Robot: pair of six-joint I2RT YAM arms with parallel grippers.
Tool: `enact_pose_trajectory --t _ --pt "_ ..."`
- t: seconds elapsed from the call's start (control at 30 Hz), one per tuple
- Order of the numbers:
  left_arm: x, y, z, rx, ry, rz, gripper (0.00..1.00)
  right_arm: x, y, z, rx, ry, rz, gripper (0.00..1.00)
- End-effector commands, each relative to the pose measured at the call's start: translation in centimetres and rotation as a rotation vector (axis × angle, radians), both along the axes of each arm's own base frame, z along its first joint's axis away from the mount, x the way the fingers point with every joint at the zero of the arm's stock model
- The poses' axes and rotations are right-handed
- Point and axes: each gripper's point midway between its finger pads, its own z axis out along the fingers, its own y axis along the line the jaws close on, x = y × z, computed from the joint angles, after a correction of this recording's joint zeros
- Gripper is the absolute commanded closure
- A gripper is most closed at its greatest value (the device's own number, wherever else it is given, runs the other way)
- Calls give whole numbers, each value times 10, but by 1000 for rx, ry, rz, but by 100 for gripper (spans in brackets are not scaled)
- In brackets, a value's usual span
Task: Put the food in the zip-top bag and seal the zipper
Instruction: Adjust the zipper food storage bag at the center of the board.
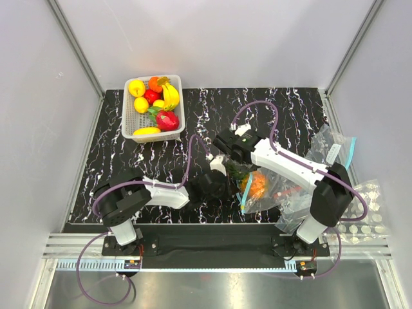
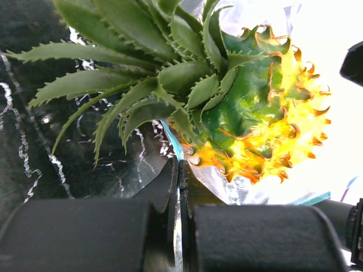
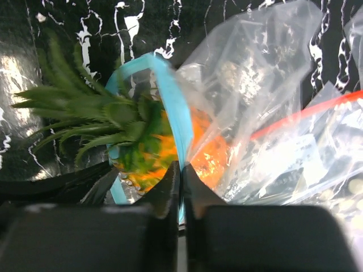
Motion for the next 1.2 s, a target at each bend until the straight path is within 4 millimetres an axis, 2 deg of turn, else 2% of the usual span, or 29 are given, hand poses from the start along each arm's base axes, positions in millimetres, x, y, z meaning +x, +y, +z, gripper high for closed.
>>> enact_pose_trajectory --t 0.0,0.1,0.13,0.17,0.2,0.3,0.33,0.4,0.43,0.47,0.57,0.6,0.63,0.7,0.77,0.87,0.97,1.0,1.07,1.13,1.17 --pt "14 -9 46 -54 -100 21 100 8 0 30 20 -95 -18 100" --pt "19 -1 63 -22 -145 34 100 9 -1 42 37 -121 -18 100" --pt "22 2 76 -24 -169 44 100 10 1 49 65 -144 -14 100" --pt "21 8 74 19 -168 44 100 11 3 53 78 -158 -11 100" --pt "26 6 91 27 -202 42 100 13 5 60 99 -175 -5 100" --pt "30 22 114 97 -258 54 100 19 21 79 213 -222 25 100" --pt "34 25 139 78 -294 76 100 21 27 87 256 -243 35 100" --pt "33 39 151 138 -321 70 100 26 29 96 292 -270 27 100" --pt "36 42 180 114 -354 86 100 30 29 103 323 -293 19 100" --pt "32 51 181 161 -348 75 100 33 30 106 344 -300 22 100" --pt "29 70 214 201 -378 63 100 47 22 115 452 -301 -1 100" --pt "32 78 218 223 -382 61 100 52 16 115 486 -289 -13 100" --pt "31 86 227 224 -385 67 100 54 14 124 515 -312 -12 100" --pt "35 104 236 250 -376 73 100 55 12 136 535 -328 -4 100" --pt "31 113 246 235 -367 49 100 56 13 143 538 -322 12 100" --pt "36 127 260 242 -371 44 100 56 30 159 603 -296 59 100" --pt "35 128 256 257 -349 13 100 54 43 181 689 -311 86 100" --pt "37 128 249 261 -333 9 100 53 44 190 711 -328 96 100" --pt "34 120 243 224 -312 -25 100 52 42 199 713 -349 106 100" --pt "28 113 239 179 -296 -60 100 52 31 211 684 -390 96 100" --pt "28 107 244 143 -303 -70 100 52 27 214 671 -408 93 100"
